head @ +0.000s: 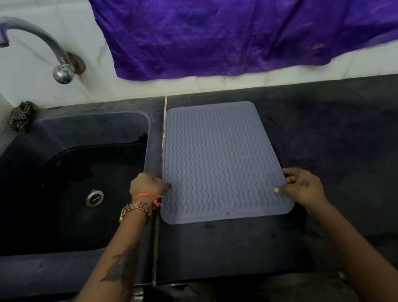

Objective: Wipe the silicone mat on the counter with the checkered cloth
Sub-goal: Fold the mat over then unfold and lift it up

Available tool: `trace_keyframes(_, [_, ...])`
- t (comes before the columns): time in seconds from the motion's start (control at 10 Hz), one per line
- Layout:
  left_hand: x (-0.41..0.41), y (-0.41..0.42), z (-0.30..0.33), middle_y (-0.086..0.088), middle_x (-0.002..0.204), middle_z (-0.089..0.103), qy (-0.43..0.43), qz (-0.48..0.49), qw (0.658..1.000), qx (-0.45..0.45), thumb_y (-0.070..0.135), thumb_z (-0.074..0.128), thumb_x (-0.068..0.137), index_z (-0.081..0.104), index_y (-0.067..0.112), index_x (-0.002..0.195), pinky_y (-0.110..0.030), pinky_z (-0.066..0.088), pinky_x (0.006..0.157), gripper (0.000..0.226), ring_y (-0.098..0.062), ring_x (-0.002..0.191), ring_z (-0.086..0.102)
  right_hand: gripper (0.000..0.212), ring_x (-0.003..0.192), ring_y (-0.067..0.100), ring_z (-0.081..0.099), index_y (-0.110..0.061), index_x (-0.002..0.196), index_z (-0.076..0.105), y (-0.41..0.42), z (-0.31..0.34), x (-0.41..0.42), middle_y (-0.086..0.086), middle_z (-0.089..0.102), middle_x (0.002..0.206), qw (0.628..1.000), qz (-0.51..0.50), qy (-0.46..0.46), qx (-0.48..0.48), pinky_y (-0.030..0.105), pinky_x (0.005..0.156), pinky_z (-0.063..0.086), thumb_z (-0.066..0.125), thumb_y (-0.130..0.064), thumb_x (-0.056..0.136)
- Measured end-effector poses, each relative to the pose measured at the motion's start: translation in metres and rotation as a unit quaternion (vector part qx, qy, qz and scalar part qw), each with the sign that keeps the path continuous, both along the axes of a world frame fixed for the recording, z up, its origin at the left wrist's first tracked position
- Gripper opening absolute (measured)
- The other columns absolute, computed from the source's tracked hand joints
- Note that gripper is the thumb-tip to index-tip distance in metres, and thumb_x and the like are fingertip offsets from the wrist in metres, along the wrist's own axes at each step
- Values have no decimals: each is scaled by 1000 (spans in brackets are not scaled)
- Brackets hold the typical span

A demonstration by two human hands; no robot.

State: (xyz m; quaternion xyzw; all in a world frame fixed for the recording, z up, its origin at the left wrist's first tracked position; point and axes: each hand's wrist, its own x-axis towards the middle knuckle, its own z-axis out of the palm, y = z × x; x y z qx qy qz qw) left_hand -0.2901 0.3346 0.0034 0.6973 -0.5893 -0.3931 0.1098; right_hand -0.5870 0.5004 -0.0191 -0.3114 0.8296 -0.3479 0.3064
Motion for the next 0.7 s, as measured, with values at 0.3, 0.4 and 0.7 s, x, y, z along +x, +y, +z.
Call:
trace_keyframes(0.3, [11, 45, -2, -16, 88, 66, -70, -16, 996, -50, 21, 71, 77, 67, 0, 85, -32, 48, 68, 22, -28, 85, 64, 57, 93, 23, 60, -10, 126, 53, 40, 7, 21, 14, 64, 110, 1000, 16, -10, -13, 38, 86, 53, 73, -3, 74])
trace_keyframes(0.4, [7, 69, -7, -20, 115, 52, -114, -8, 983, -142, 21, 66, 81, 54, 1, 107, -41, 47, 80, 35, -36, 104, 54, 53, 104, 26, 55, -14, 131, 47, 50, 9, 31, 13, 56, 120, 981, 66, 181, 28, 33, 81, 48, 66, -23, 83])
trace_keyframes(0.7, [-31, 102, 1, -6, 157, 14, -195, -193, 884, -380, 35, 40, 95, 18, 15, 147, -47, -3, 116, 59, -26, 145, 11, 69, 144, 18, 10, -15, 148, 12, 37, 11, 51, 3, 12, 157, 909, 213, 358, -27, 41, 119, 5, 32, -53, 94])
